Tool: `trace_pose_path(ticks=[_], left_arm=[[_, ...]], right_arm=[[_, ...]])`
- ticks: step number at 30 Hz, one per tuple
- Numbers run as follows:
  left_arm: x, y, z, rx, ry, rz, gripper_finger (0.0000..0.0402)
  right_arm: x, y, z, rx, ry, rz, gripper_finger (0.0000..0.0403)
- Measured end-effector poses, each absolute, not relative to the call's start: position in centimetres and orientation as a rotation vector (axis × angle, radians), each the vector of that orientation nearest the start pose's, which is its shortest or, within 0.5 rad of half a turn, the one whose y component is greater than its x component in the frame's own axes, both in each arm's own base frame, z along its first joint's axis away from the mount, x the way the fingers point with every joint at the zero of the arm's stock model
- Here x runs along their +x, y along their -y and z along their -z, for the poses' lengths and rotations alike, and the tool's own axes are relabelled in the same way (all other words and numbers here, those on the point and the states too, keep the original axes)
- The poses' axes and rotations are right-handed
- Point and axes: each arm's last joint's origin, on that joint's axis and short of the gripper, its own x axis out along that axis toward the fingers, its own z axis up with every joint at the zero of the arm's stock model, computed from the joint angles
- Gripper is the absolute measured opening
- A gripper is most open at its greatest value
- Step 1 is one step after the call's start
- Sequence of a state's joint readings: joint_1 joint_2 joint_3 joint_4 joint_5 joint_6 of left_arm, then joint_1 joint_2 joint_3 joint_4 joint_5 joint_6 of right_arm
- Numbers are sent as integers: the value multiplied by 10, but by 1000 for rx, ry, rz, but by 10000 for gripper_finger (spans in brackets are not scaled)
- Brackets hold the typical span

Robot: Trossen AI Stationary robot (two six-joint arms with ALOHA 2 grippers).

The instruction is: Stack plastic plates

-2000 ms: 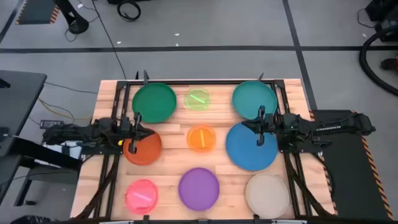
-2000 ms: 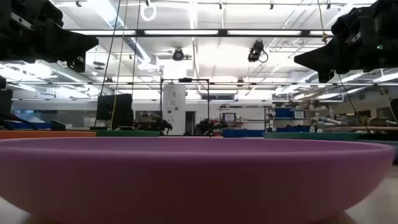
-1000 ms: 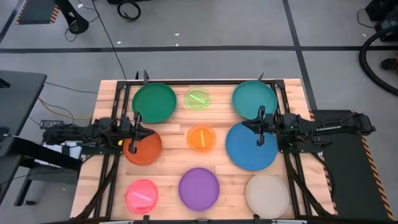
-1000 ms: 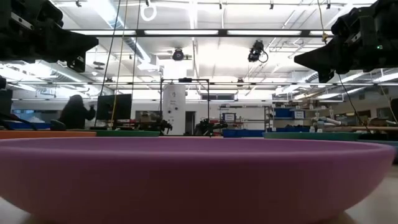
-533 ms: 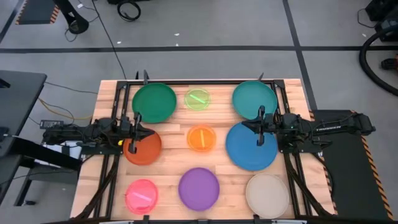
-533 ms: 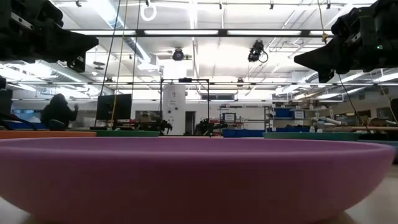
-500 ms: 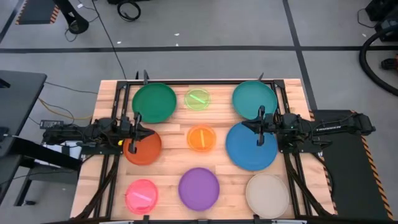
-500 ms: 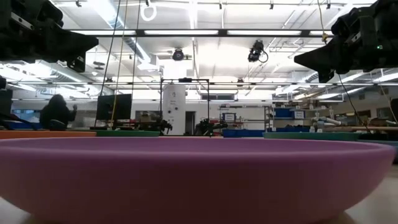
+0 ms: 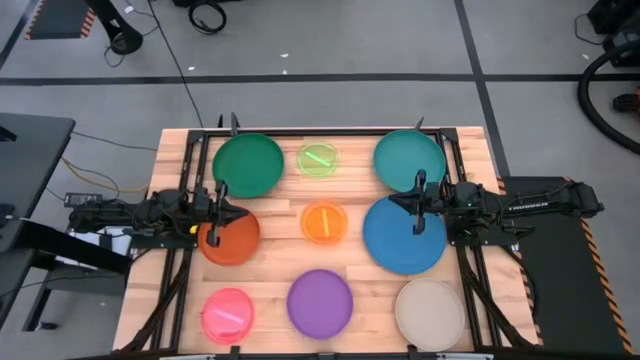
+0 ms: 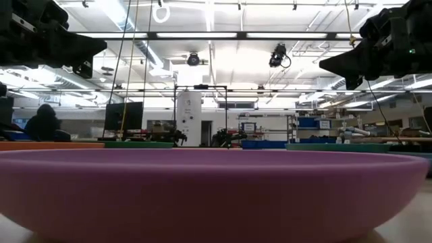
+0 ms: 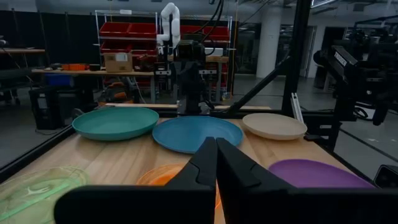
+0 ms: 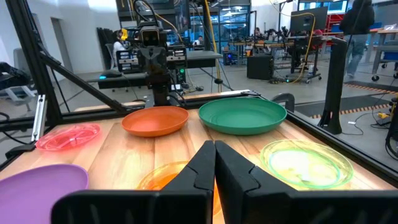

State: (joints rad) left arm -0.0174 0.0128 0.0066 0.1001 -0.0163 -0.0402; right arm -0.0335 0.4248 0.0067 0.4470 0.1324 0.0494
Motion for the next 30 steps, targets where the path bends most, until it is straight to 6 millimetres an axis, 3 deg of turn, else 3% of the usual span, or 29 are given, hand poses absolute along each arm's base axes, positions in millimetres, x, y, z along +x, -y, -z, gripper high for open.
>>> trace_pose_path(ticks=[20,30], left_arm=[[98,1,-174,-42,94,3,9],[98,1,-174,-42,94,3,9]], right_arm=[[124,8,-171,51,41,165,16],[123,9,-182,231,173,178,16]])
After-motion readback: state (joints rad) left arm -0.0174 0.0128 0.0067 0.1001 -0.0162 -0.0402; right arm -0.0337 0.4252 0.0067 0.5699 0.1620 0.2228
